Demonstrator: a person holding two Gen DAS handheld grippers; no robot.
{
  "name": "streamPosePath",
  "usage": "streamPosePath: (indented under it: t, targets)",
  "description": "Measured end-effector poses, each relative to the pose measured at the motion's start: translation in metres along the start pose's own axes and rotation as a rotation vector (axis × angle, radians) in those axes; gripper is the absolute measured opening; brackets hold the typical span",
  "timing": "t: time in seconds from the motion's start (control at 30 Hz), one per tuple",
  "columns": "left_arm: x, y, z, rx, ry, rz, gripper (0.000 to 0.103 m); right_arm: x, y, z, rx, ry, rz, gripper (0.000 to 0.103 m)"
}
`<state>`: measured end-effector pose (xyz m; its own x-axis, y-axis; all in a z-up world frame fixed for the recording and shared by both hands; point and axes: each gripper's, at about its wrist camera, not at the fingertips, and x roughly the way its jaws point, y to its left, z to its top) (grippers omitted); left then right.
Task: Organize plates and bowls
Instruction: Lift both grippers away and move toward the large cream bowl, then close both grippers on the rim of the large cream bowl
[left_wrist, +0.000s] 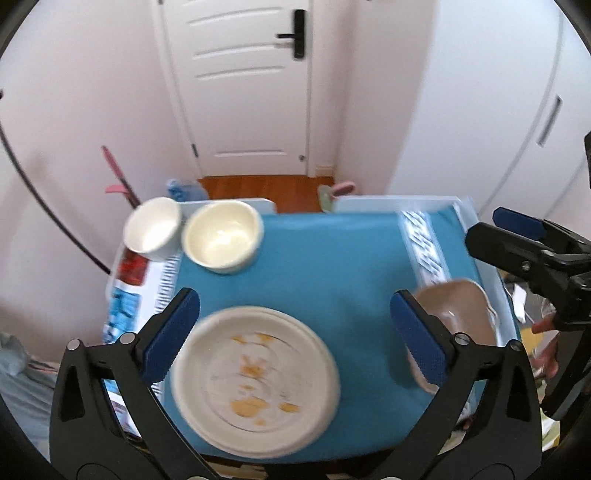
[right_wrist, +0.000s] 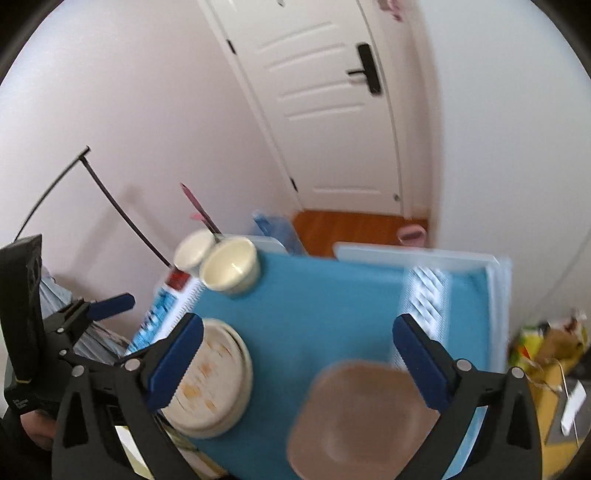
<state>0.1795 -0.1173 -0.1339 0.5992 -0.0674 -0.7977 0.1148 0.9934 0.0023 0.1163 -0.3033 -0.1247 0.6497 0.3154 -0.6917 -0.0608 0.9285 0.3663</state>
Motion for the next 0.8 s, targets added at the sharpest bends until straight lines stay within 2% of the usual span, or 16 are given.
streamPosePath:
  t: [0.1,0.2,0.33,0.47,0.57,0.7,0.77,0.8]
  targets:
    - [0.002,0.037,0.009,-0.038,-0.006,0.017,0.103,0.021,0.028,0.020,-0.051,0.052,-0.022,0.102]
    - [0.011,0.074,0.017,-0.085,0.011,-0.010,0.103,0.045,0.052,0.035,-0.047,0.086,-0.013,0.102]
    - [0.036,0.124,0.029,-0.158,0.061,-0.058,0.103,0.089,0.074,0.050,-0.016,0.144,-0.067,0.102]
    - [0.079,0.159,0.037,-0.226,0.120,-0.124,0.102,0.139,0.082,0.057,0.002,0.222,-0.108,0.102]
    - [0.125,0.182,0.039,-0.297,0.195,-0.183,0.101,0.183,0.080,0.059,0.030,0.296,-0.132,0.102]
    - [0.175,0.196,0.034,-0.379,0.292,-0.249,0.073,0.228,0.074,0.052,0.068,0.385,-0.140,0.101]
    - [0.195,0.194,0.030,-0.379,0.337,-0.254,0.064,0.243,0.069,0.044,0.091,0.424,-0.130,0.093]
    - [0.205,0.192,0.028,-0.377,0.360,-0.260,0.058,0.250,0.069,0.042,0.098,0.440,-0.123,0.084]
